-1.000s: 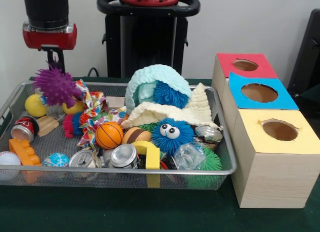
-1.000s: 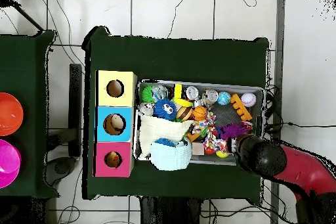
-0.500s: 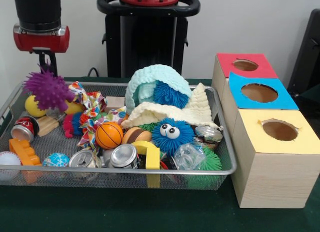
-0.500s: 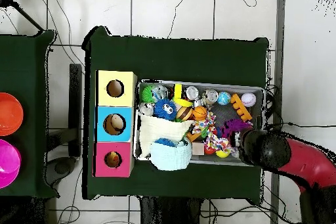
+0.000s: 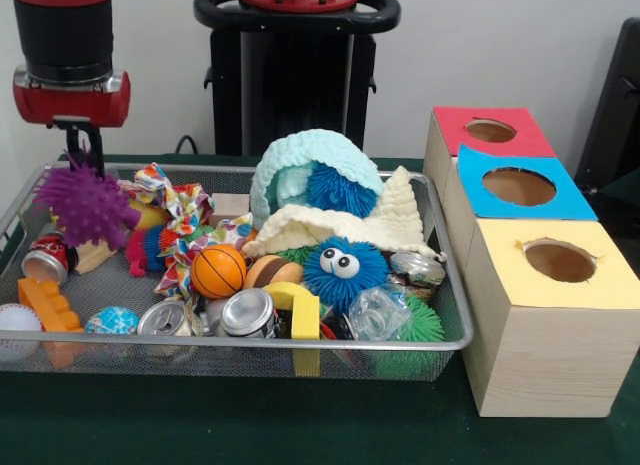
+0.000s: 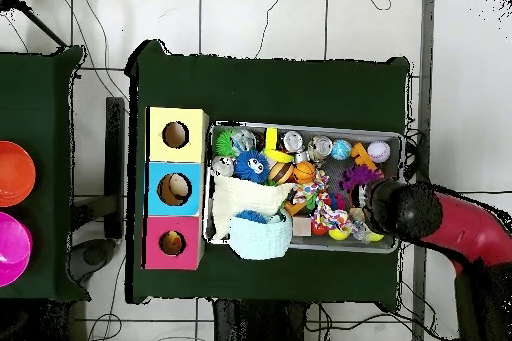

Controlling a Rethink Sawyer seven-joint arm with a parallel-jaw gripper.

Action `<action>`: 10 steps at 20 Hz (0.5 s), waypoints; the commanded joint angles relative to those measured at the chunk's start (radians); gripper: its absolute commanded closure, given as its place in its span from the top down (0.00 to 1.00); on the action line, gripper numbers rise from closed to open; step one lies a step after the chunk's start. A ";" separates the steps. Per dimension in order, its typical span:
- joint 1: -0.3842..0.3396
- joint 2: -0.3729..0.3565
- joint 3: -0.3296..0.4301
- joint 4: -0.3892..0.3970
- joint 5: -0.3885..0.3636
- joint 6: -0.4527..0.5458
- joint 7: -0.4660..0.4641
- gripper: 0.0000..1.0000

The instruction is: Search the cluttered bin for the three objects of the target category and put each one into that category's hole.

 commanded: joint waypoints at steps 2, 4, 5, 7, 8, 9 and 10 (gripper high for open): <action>0.033 0.042 0.071 -0.118 0.046 0.148 0.008 0.00; 0.038 0.040 0.066 -0.127 0.051 0.162 0.014 0.00; 0.042 0.035 0.064 -0.130 0.051 0.168 0.012 0.00; 0.051 0.028 0.055 -0.142 0.055 0.194 0.015 0.00; 0.056 0.025 0.049 -0.146 0.055 0.206 0.016 0.00; 0.062 0.023 0.043 -0.150 0.054 0.221 0.019 0.00; 0.068 0.020 0.038 -0.153 0.053 0.229 0.021 0.00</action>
